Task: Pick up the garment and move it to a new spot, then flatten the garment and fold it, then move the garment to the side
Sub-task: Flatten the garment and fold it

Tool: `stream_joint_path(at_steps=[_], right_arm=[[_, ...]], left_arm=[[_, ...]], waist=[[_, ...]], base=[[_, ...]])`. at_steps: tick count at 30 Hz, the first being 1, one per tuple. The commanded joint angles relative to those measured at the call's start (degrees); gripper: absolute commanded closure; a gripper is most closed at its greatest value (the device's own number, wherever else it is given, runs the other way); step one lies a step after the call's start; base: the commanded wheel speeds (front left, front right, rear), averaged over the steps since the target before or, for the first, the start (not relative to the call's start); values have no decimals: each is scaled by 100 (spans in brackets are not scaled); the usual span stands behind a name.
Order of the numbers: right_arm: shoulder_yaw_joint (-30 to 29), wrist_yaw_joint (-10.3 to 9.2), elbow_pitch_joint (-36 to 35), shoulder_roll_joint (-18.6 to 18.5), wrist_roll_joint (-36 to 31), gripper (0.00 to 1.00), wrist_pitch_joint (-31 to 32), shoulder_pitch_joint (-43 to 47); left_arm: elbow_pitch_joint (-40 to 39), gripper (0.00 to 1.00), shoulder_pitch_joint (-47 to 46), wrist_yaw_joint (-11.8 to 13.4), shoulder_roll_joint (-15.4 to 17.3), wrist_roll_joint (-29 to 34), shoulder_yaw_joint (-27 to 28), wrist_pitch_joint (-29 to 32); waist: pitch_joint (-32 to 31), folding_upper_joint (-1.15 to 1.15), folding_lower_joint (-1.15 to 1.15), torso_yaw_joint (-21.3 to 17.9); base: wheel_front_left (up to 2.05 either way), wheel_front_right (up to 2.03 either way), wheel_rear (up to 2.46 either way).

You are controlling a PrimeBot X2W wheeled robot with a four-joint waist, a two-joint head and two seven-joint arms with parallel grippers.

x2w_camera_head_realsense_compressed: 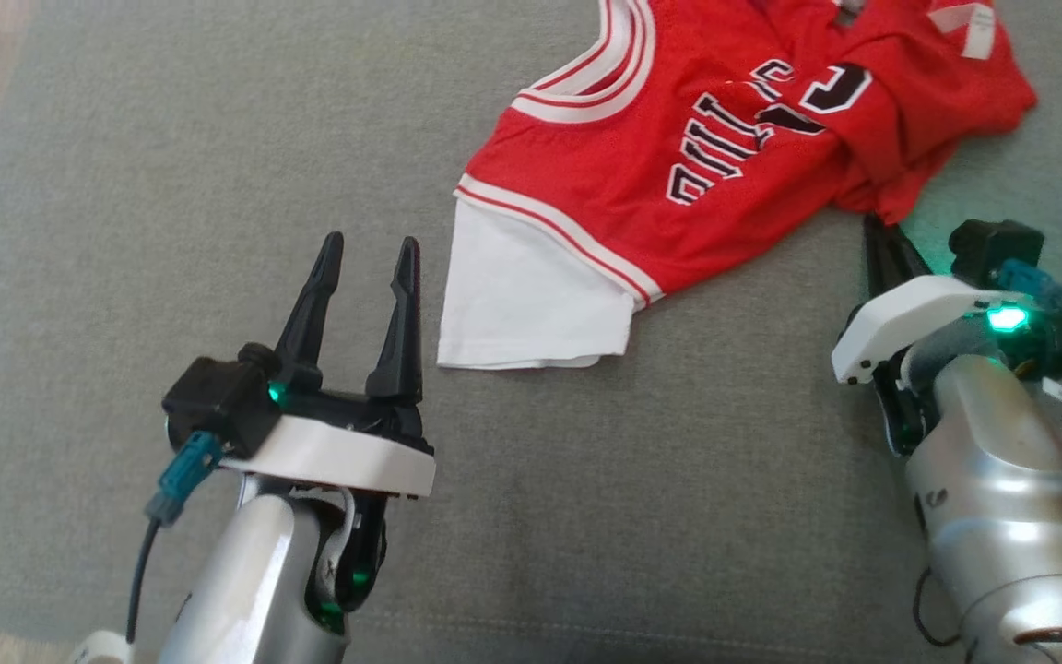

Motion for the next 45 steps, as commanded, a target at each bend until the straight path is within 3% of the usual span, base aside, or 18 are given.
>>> stream_joint_path(at_steps=[1,8,19,28,36,37,38,45], right_arm=[[141,-5,-82,77,-21,100,-72,-85],[112,-5,-67,35,20,100,-339,29],[-257,-5,-647,-631,38,100,-160,501],[-138,-5,-1631,-953,417,100,1076,1296],[-161,-5,-3174,-977,870,100,2536,2301],[-230,-5,-3373,-963,839,59,2659,2396],[-283,-5,-3573,-944,777,0,2748,2481],[-594,-5,-4500,-684,476,0,2791,2752]], left_arm=[[-162,0,-150,2,37,15,197,-29],[-142,0,-58,1,37,24,246,-29],[-139,0,86,5,37,-3,323,-29],[-146,0,245,6,37,-37,405,-29],[-190,0,366,39,37,-79,456,-29],[-197,0,375,40,37,-82,457,-29],[-201,0,377,38,37,-85,451,-29],[-210,0,371,29,37,-79,462,-29]], waist=[[-52,0,0,-66],[-302,0,0,-396],[-632,0,0,-749],[-956,0,0,-902],[-1112,0,0,-1048],[-1115,0,0,-1063],[-1118,0,0,-1076],[-1143,0,0,-1155]], base=[[0,0,0],[0,0,0],[0,0,0],[0,0,0],[0,0,0],[0,0,0],[0,0,0],[0,0,0]])
